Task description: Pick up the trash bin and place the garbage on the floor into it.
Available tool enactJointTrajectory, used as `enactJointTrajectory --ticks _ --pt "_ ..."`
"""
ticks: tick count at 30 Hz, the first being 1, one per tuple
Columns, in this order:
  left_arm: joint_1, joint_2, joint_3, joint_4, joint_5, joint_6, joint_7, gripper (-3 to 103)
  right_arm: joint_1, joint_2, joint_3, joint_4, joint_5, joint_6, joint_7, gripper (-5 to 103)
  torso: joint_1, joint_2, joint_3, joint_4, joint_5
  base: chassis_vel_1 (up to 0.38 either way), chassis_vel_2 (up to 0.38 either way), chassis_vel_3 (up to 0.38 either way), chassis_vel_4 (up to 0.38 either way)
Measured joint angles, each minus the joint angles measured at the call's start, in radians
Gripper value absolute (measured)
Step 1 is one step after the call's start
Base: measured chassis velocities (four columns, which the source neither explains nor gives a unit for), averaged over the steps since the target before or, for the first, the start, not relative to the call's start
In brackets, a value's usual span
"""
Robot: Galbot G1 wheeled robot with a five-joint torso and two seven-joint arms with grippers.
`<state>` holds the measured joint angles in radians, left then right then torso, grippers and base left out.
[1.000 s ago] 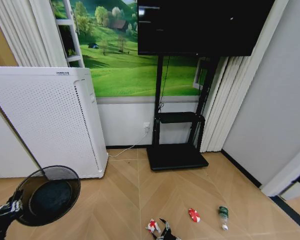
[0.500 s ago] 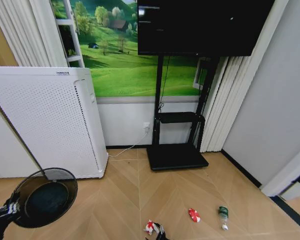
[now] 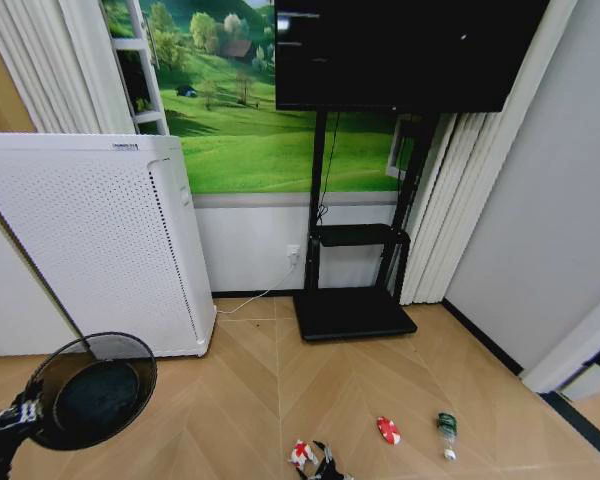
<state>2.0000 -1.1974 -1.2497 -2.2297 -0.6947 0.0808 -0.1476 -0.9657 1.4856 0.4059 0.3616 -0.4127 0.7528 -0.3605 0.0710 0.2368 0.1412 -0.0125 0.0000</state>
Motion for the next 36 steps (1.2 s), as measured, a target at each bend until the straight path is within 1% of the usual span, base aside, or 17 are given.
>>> enactJointTrajectory --ticks 1,3,4,8,10,12,14,15,16,20,22,27,29,31,32,35,36 --pt "-0.003 0.001 0.002 0.0 0.0 0.002 -0.002 6 -0.001 0.0 0.001 0.0 0.001 0.0 0.0 82 0.0 0.0 0.0 0.0 0.0 0.0 0.0 0.0 0.0" --pt "-0.005 0.001 0.003 0.0 0.0 0.003 -0.002 6 -0.002 0.0 0.002 0.0 0.002 0.0 0.0 82 0.0 0.0 0.0 0.0 -0.0001 0.0 0.0 0.0 0.0" --pt "-0.007 0.002 0.004 0.001 0.0 0.004 -0.003 6 -0.004 0.0 0.002 0.0 0.003 0.0 0.0 71 0.0 0.0 0.0 0.0 0.0001 0.0 0.0 0.0 0.0" --pt "-0.008 0.002 0.006 0.004 0.001 0.004 -0.004 6 -0.004 -0.001 0.003 -0.001 0.004 0.0 -0.001 60 0.0 0.0 0.0 0.0 0.0 0.0 0.0 0.0 0.0" --pt "-0.008 0.001 0.007 0.007 0.005 0.004 -0.003 6 -0.002 -0.003 0.004 -0.002 0.005 0.0 -0.002 48 0.0 0.0 0.0 0.0 0.0001 0.0 0.0 0.0 0.0" --pt "-0.008 0.0 0.008 0.009 0.006 0.004 -0.003 6 -0.001 -0.004 0.004 -0.003 0.007 0.0 -0.003 48 0.0 0.0 0.0 0.0 0.0 0.0 0.0 0.0 0.0" --pt "-0.009 -0.002 0.011 0.013 0.011 0.003 -0.003 6 0.001 -0.008 0.005 -0.004 0.011 0.0 -0.005 37 0.0 0.0 0.0 0.0 0.0 0.0 0.0 0.0 0.0" --pt "-0.009 -0.002 0.011 0.013 0.011 0.003 -0.003 6 0.001 -0.008 0.005 -0.004 0.011 0.0 -0.005 37 0.0 0.0 0.0 0.0 0.0 0.0 0.0 0.0 0.0" --pt "-0.011 -0.004 0.015 0.015 0.016 0.001 -0.003 6 0.001 -0.011 0.005 -0.004 0.02 0.0 -0.01 27 0.0 0.0 0.0 0.0001 0.0 0.0 0.0 0.0 0.0" --pt "-0.019 -0.003 0.028 0.02 0.022 0.0 -0.002 6 0.0 -0.018 0.005 -0.003 0.049 0.001 -0.03 16 0.0 0.0 0.0 0.0001 0.0001 0.0 0.0 0.0 0.0" --pt "-0.033 0.002 0.039 0.03 0.023 0.0 -0.002 6 -0.002 -0.023 0.005 -0.003 0.062 0.001 -0.035 5 0.0 0.0 0.0 0.0 0.0 0.0 0.0 0.0 0.0" --pt "-0.055 0.011 0.064 0.042 0.025 0.0 -0.002 6 -0.017 -0.038 0.002 0.025 0.084 0.002 -0.043 -2 0.0 0.0 0.0 -0.0001 0.0 0.0 0.0 0.0 0.0" --pt "-0.063 0.013 0.071 0.043 0.026 0.002 -0.003 6 -0.021 -0.045 0.001 0.043 0.098 0.003 -0.054 2 0.0 0.0 0.0 0.0 0.0 0.0 0.0 0.0 0.0" --pt "-0.075 0.015 0.083 0.048 0.029 0.008 -0.007 6 -0.029 -0.059 -0.005 0.08 0.118 0.005 -0.077 12 0.0 0.0 0.0 -0.0001 0.0001 0.0 0.0 0.0 0.0" --pt "-0.075 0.015 0.083 0.048 0.029 0.008 -0.007 6 -0.029 -0.059 -0.005 0.08 0.118 0.005 -0.077 12 0.0 0.0 0.0 -0.0001 0.0001 0.0 0.0 0.0 0.0" --pt "-0.082 0.013 0.095 0.052 0.037 0.009 -0.009 6 -0.028 -0.077 -0.007 0.095 0.139 0.016 -0.109 27 0.0 0.0 0.0 0.0 0.0001 0.0 0.0 0.0 0.0" --pt "-0.082 0.013 0.095 0.052 0.037 0.009 -0.009 6 -0.028 -0.077 -0.007 0.095 0.139 0.016 -0.109 27 0.0 0.0 0.0 0.0 0.0001 0.0 0.0 0.0 0.0"
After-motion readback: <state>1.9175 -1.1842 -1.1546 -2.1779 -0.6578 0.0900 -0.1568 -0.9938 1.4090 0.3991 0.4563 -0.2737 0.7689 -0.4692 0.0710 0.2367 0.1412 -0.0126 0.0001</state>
